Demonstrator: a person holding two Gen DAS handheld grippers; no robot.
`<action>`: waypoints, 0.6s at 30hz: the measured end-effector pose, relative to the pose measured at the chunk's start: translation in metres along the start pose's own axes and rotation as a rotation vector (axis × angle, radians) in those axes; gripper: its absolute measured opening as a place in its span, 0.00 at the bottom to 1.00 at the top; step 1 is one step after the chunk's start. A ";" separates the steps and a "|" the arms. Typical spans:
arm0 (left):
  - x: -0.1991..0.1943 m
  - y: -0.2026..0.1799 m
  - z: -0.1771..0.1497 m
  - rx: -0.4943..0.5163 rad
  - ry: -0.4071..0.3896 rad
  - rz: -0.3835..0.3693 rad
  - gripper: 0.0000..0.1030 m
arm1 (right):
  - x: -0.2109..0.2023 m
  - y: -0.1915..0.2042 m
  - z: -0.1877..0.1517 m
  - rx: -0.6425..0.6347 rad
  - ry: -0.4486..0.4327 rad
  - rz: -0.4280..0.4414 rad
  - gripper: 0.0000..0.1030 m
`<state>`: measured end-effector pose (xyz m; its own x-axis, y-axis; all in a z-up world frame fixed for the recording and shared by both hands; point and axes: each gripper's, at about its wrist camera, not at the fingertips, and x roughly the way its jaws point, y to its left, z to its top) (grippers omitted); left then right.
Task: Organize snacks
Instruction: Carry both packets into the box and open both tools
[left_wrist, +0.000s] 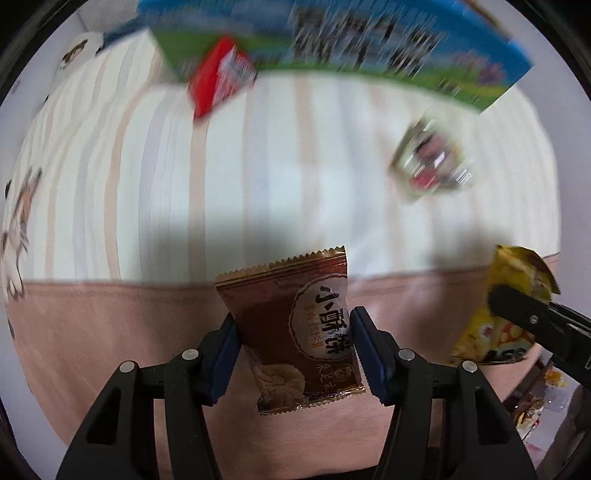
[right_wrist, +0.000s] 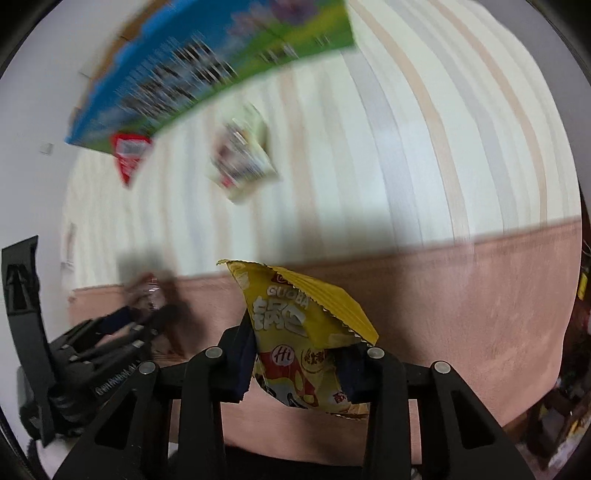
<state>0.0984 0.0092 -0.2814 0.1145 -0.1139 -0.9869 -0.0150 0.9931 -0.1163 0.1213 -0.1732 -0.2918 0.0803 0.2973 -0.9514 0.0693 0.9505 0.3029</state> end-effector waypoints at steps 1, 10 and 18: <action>-0.010 -0.003 0.007 -0.001 -0.015 -0.020 0.54 | -0.011 0.006 0.009 -0.010 -0.016 0.025 0.38; -0.116 -0.012 0.126 0.019 -0.179 -0.167 0.54 | -0.096 0.061 0.110 -0.134 -0.162 0.126 0.38; -0.112 0.004 0.264 0.021 -0.140 -0.139 0.54 | -0.076 0.097 0.237 -0.197 -0.143 0.040 0.38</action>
<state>0.3477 0.0329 -0.1420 0.2509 -0.2462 -0.9362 0.0308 0.9687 -0.2465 0.3572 -0.1249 -0.1765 0.2200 0.3321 -0.9172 -0.1312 0.9418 0.3096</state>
